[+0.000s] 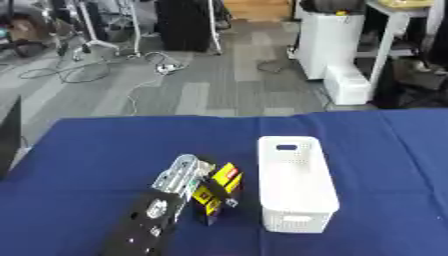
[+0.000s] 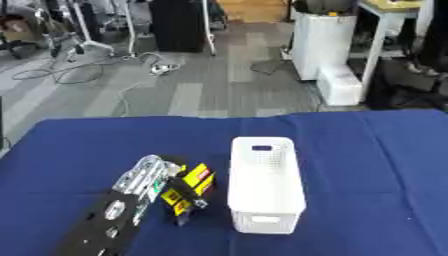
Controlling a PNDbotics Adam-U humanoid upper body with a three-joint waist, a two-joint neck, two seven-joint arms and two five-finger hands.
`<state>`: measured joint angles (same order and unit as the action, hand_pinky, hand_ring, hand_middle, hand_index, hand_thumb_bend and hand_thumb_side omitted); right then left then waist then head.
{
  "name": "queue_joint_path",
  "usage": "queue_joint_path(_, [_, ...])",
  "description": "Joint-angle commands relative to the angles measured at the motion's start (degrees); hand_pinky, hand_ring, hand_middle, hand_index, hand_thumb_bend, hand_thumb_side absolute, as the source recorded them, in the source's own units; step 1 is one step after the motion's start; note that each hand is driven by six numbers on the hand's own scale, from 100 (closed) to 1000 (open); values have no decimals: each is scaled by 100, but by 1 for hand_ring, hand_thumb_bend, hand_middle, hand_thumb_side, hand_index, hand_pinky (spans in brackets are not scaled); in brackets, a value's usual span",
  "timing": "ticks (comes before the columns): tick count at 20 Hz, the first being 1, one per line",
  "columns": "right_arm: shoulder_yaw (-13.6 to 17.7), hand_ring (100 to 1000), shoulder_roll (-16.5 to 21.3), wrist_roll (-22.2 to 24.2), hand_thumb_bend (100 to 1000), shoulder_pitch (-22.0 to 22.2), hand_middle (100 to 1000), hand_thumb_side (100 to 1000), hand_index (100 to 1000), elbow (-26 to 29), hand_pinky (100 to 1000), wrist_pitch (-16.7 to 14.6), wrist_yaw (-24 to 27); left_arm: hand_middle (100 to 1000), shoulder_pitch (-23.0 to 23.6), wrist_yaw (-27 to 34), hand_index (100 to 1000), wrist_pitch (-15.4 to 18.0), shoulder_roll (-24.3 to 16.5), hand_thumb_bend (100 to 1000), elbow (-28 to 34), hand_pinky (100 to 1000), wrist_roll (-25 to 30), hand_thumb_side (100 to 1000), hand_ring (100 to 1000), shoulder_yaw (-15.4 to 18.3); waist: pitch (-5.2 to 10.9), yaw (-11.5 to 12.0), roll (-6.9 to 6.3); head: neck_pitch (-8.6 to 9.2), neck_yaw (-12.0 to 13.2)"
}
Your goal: Pick up objects on the table and place them in the box.
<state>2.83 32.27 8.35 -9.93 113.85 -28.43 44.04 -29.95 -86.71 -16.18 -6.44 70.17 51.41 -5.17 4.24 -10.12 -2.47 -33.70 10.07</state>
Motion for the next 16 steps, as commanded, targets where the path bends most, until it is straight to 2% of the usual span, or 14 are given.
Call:
queue_joint_path(1, [42, 464, 137, 10, 100, -77, 543, 1000, 543, 74, 255, 15, 25, 626, -82, -19, 610, -88, -12, 634, -8, 358, 56, 536, 527, 52, 32, -5, 22, 35, -38])
queue_joint_path(2, [42, 464, 137, 11, 100, -77, 543, 1000, 543, 74, 255, 15, 26, 588, -80, -15, 578, -79, -9, 623, 10, 286, 56, 530, 486, 53, 32, -5, 23, 39, -40])
queue_joint_path(4, [42, 464, 135, 9, 100, -74, 543, 1000, 546, 74, 255, 14, 31, 491, -79, 17, 497, -36, -10, 515, 98, 145, 56, 506, 396, 51, 32, -3, 25, 64, -46])
queue_joint_path(5, [43, 464, 135, 8, 100, -71, 543, 1000, 546, 74, 254, 14, 32, 466, -82, 29, 472, -18, -13, 480, 169, 109, 56, 495, 369, 53, 31, -2, 26, 88, -47])
queue_joint_path(6, [43, 464, 134, 8, 100, -69, 543, 1000, 546, 74, 254, 15, 32, 414, -80, 32, 425, -4, -17, 392, 237, 100, 56, 481, 313, 54, 31, 0, 28, 107, -45])
queue_joint_path(7, [42, 464, 133, 10, 100, -66, 543, 1000, 546, 74, 254, 14, 30, 391, -83, 37, 407, 8, -18, 356, 305, 100, 56, 461, 286, 56, 31, 1, 29, 127, -39])
queue_joint_path(10, [43, 464, 133, 16, 100, -64, 543, 1000, 545, 74, 254, 12, 27, 343, -85, 33, 389, 68, -26, 425, 447, 100, 43, 398, 214, 53, 31, 2, 30, 150, -25])
queue_joint_path(13, [44, 464, 134, 18, 100, -64, 543, 1000, 545, 74, 254, 12, 27, 307, -94, 60, 385, 159, -28, 425, 562, 100, -74, 377, 157, 55, 33, 2, 30, 139, -11])
queue_joint_path(16, [44, 464, 135, 20, 100, -63, 543, 1000, 545, 74, 254, 16, 27, 304, -117, 132, 385, 246, -41, 420, 635, 100, -204, 373, 151, 49, 35, 2, 28, 122, -2])
